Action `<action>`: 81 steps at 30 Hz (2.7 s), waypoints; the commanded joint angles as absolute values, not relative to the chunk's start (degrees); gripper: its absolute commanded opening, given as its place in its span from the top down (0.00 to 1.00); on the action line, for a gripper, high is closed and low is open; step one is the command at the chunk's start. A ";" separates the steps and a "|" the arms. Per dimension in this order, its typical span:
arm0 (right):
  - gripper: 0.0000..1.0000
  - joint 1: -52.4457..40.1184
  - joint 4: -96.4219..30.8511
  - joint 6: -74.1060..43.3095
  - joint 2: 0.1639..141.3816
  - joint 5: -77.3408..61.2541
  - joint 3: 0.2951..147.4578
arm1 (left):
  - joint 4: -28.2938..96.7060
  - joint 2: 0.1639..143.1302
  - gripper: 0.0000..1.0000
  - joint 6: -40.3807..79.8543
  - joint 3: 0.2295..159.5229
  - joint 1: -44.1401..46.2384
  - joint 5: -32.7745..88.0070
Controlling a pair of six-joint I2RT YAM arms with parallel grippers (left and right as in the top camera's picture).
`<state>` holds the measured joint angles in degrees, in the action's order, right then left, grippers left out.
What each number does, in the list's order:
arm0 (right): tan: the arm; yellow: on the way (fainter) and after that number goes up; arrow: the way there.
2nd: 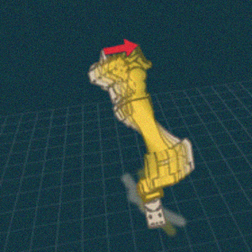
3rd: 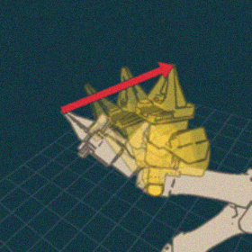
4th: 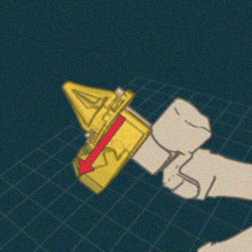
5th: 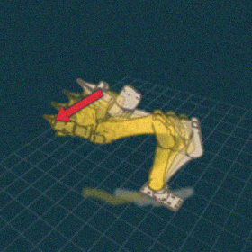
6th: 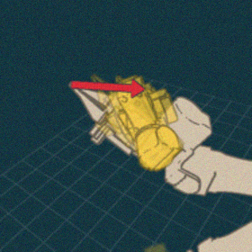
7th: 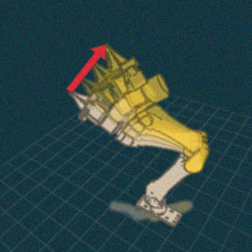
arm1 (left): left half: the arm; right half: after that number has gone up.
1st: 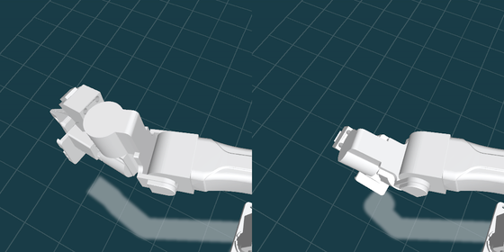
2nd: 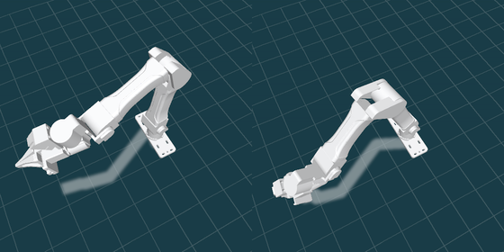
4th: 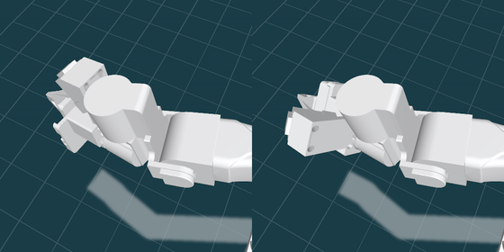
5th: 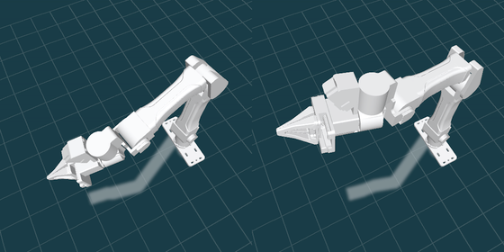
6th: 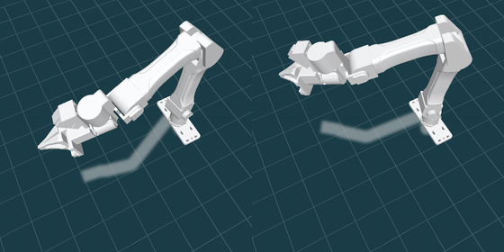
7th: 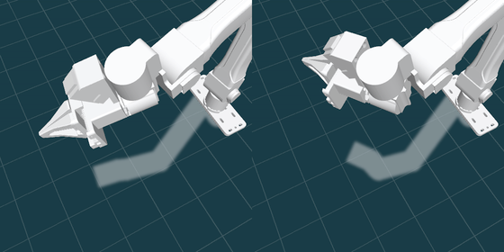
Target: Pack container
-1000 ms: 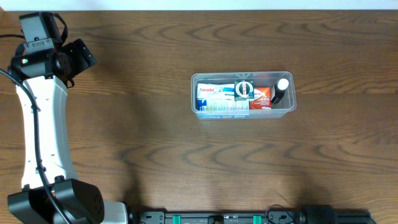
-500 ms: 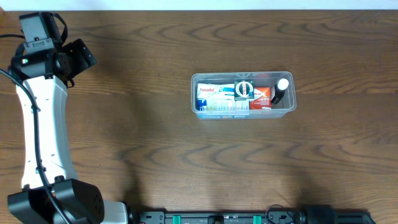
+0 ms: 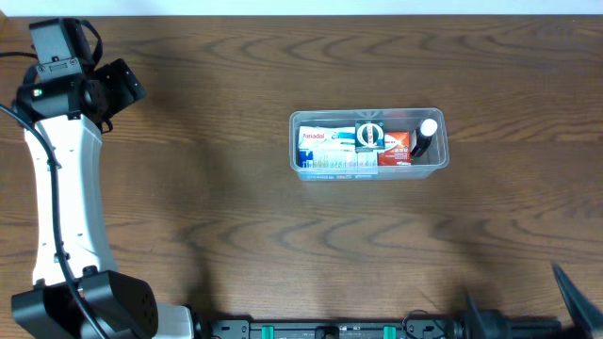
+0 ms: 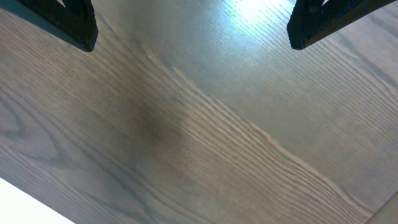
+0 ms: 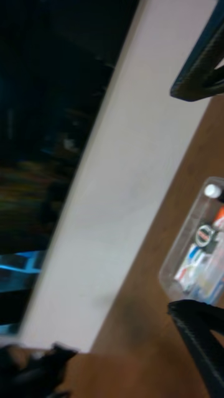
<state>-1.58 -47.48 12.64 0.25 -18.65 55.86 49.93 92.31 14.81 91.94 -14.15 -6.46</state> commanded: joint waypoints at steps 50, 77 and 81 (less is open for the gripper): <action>0.01 -2.33 4.99 8.19 0.27 -8.38 0.30 | 50.09 92.38 0.02 14.48 92.16 -14.35 -7.33; 0.01 -2.28 -3.46 8.82 0.30 -8.36 0.30 | 50.09 92.38 0.02 14.48 92.16 -14.35 -7.33; 0.01 -2.28 -3.44 8.82 0.30 -8.36 0.30 | 50.09 92.38 0.02 14.48 92.16 -14.33 -7.33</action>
<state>-1.74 -3.20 9.26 0.67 -8.91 0.45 49.93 92.31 14.81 91.94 -14.15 -6.46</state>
